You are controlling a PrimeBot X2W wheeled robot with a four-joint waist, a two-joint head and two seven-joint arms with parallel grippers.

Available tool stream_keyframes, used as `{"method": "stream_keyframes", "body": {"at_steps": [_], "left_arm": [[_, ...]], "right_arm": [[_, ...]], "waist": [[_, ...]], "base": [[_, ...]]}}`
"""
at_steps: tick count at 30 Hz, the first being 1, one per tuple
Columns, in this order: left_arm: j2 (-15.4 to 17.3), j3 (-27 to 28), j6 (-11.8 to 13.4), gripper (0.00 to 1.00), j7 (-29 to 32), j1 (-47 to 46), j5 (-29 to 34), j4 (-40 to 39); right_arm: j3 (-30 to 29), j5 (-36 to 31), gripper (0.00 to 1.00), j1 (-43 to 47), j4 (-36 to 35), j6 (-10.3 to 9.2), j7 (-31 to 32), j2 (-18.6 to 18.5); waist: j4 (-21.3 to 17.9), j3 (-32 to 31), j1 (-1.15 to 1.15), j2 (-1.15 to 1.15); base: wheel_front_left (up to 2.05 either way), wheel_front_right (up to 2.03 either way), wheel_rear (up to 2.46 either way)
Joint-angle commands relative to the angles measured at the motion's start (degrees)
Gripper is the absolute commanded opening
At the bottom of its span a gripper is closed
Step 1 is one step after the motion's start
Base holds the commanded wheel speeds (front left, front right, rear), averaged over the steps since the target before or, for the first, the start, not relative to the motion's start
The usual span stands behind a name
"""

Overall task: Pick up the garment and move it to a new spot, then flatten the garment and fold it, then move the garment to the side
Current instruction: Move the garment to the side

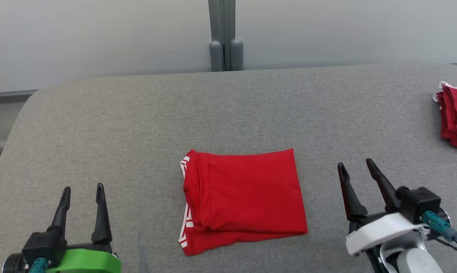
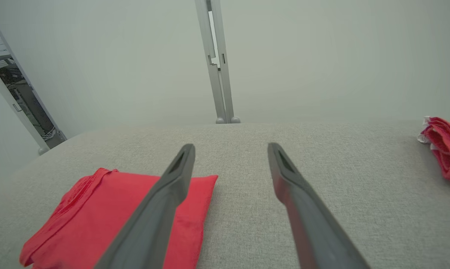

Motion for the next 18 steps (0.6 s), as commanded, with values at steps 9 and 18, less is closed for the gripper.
{"method": "stream_keyframes", "body": {"at_steps": [9, 18], "left_arm": [[0.3, -0.9, 0.3, 1.00, -0.5, -2.8, -0.6, 0.4], [-0.1, -1.5, 0.5, 1.00, -0.7, -4.5, -0.7, 0.9]], "right_arm": [[5.8, -1.3, 1.00, -12.1, 7.9, -0.02, 2.2, -0.1], [6.5, -1.6, 1.00, -16.9, 20.4, -0.03, 3.4, 0.6]], "waist": [[2.1, 2.4, 0.00, 0.00], [4.4, 5.3, 0.00, 0.00]], "base": [[0.00, 0.00, 0.00], [0.00, 0.00, 0.00]]}}
